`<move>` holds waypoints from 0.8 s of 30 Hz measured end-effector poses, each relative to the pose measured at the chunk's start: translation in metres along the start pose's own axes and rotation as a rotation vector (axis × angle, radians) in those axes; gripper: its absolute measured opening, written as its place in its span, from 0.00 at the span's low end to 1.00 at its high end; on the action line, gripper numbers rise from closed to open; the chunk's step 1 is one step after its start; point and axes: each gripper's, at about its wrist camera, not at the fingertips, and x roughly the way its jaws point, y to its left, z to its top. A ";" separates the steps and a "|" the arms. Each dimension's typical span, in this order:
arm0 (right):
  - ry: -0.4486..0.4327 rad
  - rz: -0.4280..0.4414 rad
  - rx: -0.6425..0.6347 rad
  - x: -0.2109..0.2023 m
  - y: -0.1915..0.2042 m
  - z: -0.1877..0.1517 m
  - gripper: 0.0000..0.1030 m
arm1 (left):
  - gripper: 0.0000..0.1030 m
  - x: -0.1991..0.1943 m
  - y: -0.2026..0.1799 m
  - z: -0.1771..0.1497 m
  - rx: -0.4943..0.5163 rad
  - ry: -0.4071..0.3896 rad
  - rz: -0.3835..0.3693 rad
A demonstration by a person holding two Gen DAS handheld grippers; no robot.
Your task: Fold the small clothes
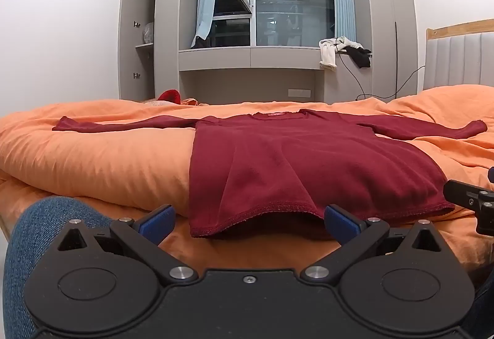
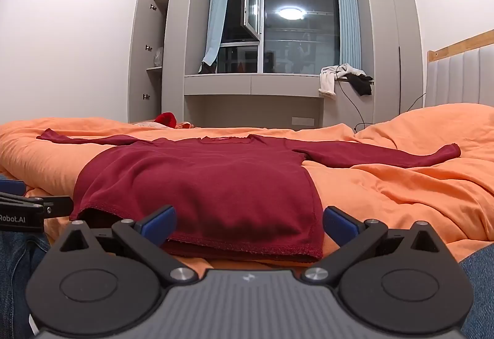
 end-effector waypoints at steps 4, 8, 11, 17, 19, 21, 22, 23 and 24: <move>0.002 0.000 0.001 0.000 0.000 0.000 1.00 | 0.99 0.000 0.000 0.000 0.002 -0.002 0.000; 0.003 0.000 0.001 0.000 0.000 0.000 1.00 | 0.99 0.000 0.002 0.000 0.001 -0.002 -0.002; 0.003 0.000 0.001 0.000 0.000 0.000 1.00 | 0.99 0.000 0.000 0.000 0.006 -0.004 0.003; 0.004 0.000 0.002 0.001 0.000 0.000 1.00 | 0.99 0.000 0.000 0.000 0.007 -0.004 0.003; 0.005 0.000 0.002 0.001 0.000 0.000 1.00 | 0.99 0.000 0.000 0.000 0.007 -0.004 0.002; 0.005 0.000 0.003 0.001 0.000 0.000 1.00 | 0.99 0.000 0.000 0.000 0.008 -0.004 0.003; 0.006 0.000 0.003 0.001 0.000 0.000 1.00 | 0.99 0.000 0.000 0.000 0.008 -0.004 0.003; 0.006 0.000 0.003 0.000 0.000 0.000 1.00 | 0.99 0.000 0.000 0.000 0.008 -0.004 0.003; 0.006 0.000 0.003 0.000 0.000 0.000 1.00 | 0.99 0.000 0.000 0.000 0.007 -0.004 0.003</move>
